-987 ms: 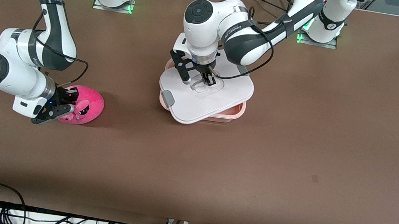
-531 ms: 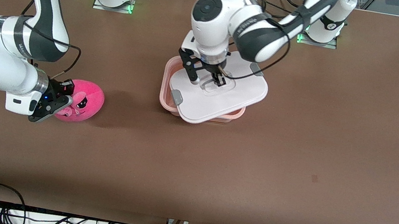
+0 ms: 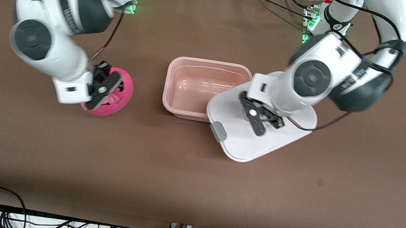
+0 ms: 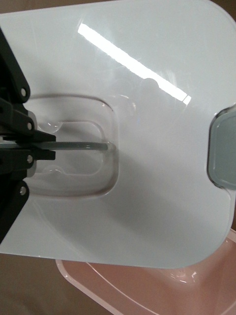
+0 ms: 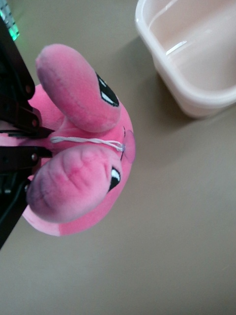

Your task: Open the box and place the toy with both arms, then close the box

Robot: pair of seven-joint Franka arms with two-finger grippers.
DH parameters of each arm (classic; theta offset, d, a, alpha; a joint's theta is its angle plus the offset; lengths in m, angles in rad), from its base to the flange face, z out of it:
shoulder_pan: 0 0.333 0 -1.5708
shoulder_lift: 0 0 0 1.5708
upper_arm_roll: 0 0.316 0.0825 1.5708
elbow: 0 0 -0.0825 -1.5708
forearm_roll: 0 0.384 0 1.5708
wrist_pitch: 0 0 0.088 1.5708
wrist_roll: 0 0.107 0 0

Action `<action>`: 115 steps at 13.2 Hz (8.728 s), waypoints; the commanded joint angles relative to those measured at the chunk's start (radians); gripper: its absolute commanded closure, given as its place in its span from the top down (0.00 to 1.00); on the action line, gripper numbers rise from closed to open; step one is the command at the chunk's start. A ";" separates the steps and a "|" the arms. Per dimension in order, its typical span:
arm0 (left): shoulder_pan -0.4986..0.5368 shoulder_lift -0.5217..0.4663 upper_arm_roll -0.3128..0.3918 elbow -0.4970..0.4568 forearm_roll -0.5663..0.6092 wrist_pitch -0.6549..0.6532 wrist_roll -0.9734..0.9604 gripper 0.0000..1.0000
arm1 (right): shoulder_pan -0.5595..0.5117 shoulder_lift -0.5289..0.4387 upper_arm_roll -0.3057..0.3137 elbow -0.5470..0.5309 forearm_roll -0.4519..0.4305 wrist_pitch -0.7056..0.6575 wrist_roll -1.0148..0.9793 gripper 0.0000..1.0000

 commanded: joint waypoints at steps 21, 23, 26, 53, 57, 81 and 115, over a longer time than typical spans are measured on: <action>0.388 0.006 0.002 0.072 -0.014 -0.157 0.910 0.00 | 0.493 0.046 0.089 0.096 -0.216 0.081 1.051 1.00; 0.388 0.006 0.004 0.072 -0.014 -0.158 0.909 0.00 | 0.484 -0.029 0.072 0.125 -0.130 -0.022 1.056 1.00; 0.385 0.008 0.002 0.072 -0.020 -0.158 0.901 0.00 | 0.477 -0.060 -0.070 0.133 -0.114 -0.105 1.059 1.00; -0.359 0.135 0.012 0.035 -0.016 0.047 0.218 0.00 | 0.026 -0.264 -0.489 -0.031 0.197 -0.243 0.611 1.00; -0.368 0.147 0.022 0.047 -0.019 0.078 0.215 0.00 | 0.048 -0.264 -0.483 -0.029 0.093 -0.242 0.602 1.00; -0.468 0.221 0.122 0.128 -0.022 0.119 0.148 0.00 | 0.039 -0.266 -0.489 -0.005 0.061 -0.263 0.614 1.00; 0.083 -0.239 0.122 0.118 -0.174 -0.430 -0.216 1.00 | 0.042 -0.266 -0.489 0.003 0.096 -0.262 0.617 1.00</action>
